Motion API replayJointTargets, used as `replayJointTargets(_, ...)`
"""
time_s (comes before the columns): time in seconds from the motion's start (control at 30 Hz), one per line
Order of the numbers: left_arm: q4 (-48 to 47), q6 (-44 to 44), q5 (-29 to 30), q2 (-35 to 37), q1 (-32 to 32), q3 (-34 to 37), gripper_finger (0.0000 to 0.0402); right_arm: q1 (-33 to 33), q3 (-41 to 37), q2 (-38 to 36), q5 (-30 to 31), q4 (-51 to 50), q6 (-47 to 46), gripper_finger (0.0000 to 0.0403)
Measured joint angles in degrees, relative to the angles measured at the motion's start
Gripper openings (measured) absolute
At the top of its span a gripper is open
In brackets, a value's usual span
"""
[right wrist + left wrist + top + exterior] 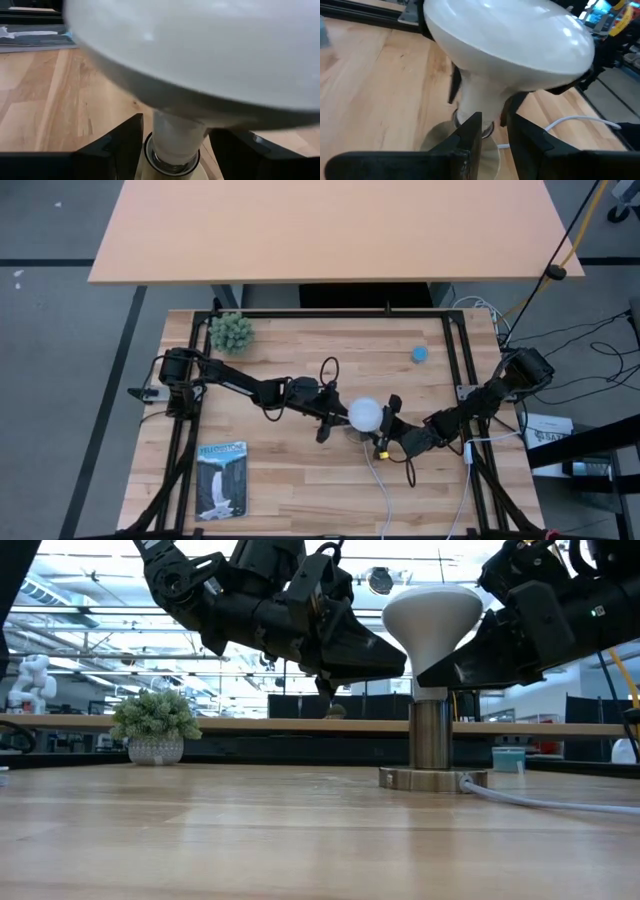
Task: Screw lightbulb
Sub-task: Insert the lightbulb into the desk lamp
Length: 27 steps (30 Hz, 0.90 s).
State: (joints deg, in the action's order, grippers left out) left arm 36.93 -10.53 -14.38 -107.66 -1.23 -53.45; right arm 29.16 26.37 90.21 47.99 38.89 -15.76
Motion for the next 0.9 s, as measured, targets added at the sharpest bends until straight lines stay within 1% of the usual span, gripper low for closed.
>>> replayJointTargets(0.27, -0.04, -1.57, -3.01, 0.00, -0.33, 0.00, 0.0096, -0.05, 0.00, 0.00, -0.06, 0.02, 0.12, 0.0212)
replayJointTargets(0.43, -0.10, -1.42, -2.51, 0.00, -0.73, -0.11, 0.0096, -0.05, 0.00, 0.00, -0.07, 0.08, 0.13, 0.0212)
replayJointTargets(0.63, -0.50, -0.96, -2.28, 0.00, -0.66, -2.81, 0.0096, -0.18, -0.02, 0.01, -0.06, 0.66, 0.12, 0.0212)
replayJointTargets(0.9, -5.35, 0.55, -2.24, 0.00, -0.61, -4.52, 0.0096, -0.23, -0.02, 0.02, -0.04, 0.79, 0.00, 0.0212)
